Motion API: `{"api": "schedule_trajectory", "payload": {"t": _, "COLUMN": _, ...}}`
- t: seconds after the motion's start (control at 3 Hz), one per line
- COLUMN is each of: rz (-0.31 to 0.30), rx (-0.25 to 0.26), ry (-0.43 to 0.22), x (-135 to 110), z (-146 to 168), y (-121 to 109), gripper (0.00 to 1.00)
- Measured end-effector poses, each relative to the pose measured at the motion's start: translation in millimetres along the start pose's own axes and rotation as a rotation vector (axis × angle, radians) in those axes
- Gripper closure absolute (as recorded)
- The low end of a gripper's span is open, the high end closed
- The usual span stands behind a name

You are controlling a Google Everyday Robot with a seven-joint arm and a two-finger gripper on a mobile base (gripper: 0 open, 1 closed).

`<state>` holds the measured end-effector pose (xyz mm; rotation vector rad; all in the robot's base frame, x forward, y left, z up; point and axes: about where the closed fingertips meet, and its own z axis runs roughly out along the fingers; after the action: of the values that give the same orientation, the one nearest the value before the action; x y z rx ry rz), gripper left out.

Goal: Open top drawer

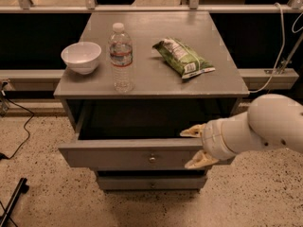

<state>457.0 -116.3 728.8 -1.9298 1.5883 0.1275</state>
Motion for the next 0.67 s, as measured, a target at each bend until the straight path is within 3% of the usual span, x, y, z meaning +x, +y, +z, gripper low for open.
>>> {"api": "schedule_trajectory", "payload": {"t": 0.33, "rz": 0.020, "rx": 0.033, "ry": -0.006, "x": -6, "z": 14, "y": -33, "gripper": 0.34}}
{"api": "schedule_trajectory", "payload": {"t": 0.67, "rz": 0.041, "rx": 0.047, "ry": -0.035, "x": -11, "z": 23, "y": -60, "gripper": 0.52}}
